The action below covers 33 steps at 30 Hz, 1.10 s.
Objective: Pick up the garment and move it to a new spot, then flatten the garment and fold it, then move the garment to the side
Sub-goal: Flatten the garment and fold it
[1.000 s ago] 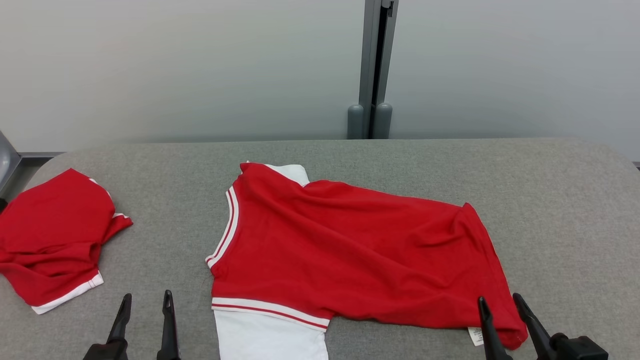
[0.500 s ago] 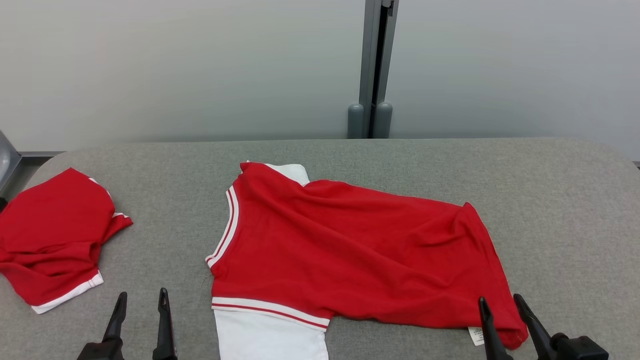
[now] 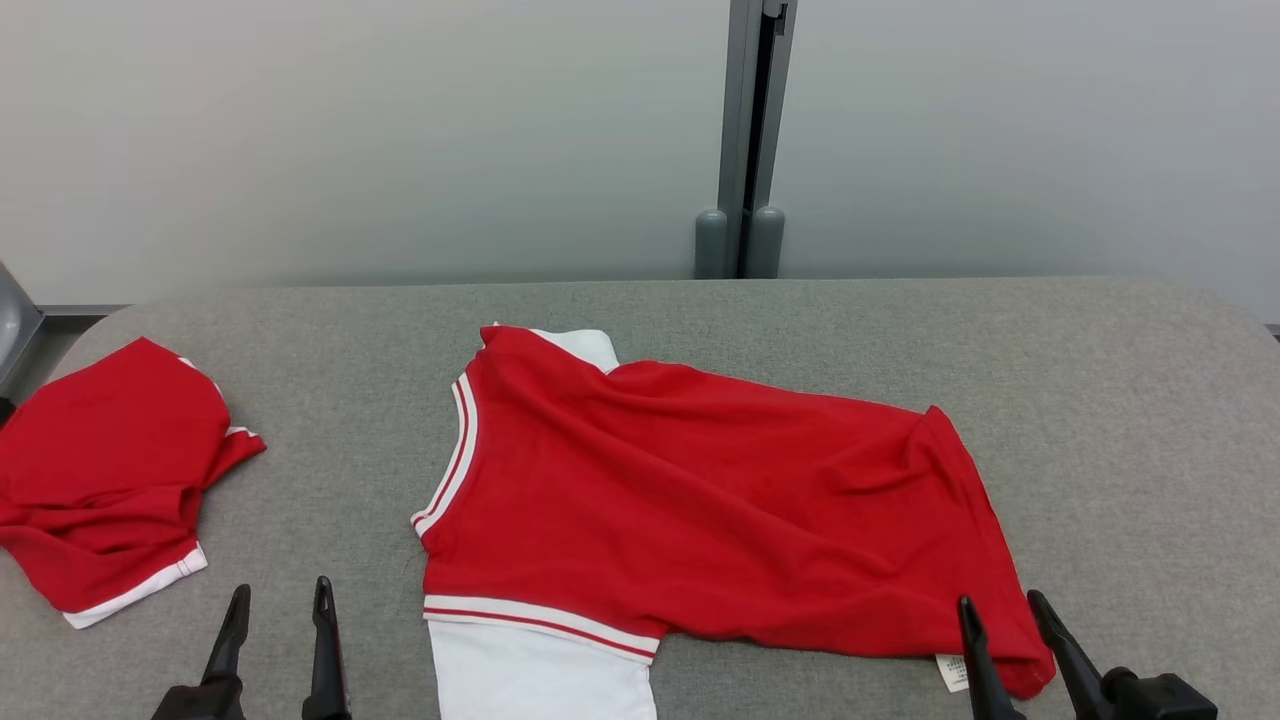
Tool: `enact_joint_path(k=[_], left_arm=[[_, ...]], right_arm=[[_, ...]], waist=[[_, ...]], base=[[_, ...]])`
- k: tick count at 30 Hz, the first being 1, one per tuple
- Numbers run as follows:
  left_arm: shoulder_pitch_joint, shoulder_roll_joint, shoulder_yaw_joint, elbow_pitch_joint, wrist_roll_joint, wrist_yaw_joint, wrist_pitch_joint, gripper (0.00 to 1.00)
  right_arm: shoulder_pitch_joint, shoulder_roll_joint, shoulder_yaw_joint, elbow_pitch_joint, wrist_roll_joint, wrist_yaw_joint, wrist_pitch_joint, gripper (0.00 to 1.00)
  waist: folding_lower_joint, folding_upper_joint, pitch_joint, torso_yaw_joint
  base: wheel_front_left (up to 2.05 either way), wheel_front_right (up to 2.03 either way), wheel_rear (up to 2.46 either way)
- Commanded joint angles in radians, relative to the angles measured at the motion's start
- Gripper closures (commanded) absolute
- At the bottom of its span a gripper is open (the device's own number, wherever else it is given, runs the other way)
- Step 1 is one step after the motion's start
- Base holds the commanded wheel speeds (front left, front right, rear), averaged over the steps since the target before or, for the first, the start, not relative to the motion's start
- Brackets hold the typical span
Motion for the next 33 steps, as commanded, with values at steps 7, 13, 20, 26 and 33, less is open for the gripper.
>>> enact_joint_path(k=[7, 13, 20, 26, 33], left_arm=[[-0.009, 0.005, -0.027, 0.032, -0.010, -0.015, -0.004, 0.00], [-0.017, 0.005, -0.131, 0.125, -0.014, -0.028, -0.004, 0.00], [-0.022, 0.023, -0.245, 0.266, -0.027, -0.035, 0.033, 0.00], [-0.012, 0.040, -0.311, 0.325, -0.065, -0.032, 0.046, 0.00], [-0.012, 0.049, -0.383, 0.367, -0.100, -0.032, 0.073, 0.00]], right_arm=[[-0.005, 0.000, -0.020, 0.022, -0.012, 0.000, -0.004, 0.00], [-0.019, -0.005, -0.057, 0.077, -0.041, 0.000, -0.004, 0.00], [-0.032, -0.016, -0.089, 0.167, -0.051, 0.000, -0.004, 0.00], [-0.050, -0.020, -0.103, 0.251, -0.049, 0.000, -0.004, 0.00], [-0.080, -0.027, -0.107, 0.327, -0.037, 0.000, -0.004, 0.00]], waist=[[0.0000, -0.0001, -0.002, -0.001], [0.0000, -0.0001, -0.001, -0.007], [0.0000, -0.0001, 0.005, -0.010], [0.0000, -0.0001, 0.011, -0.007], [0.0000, -0.0001, 0.020, 0.000]], base=[[0.00, 0.00, 0.00], [0.00, 0.00, 0.00], [0.00, 0.00, 0.00], [0.00, 0.00, 0.00], [0.00, 0.00, 0.00]])
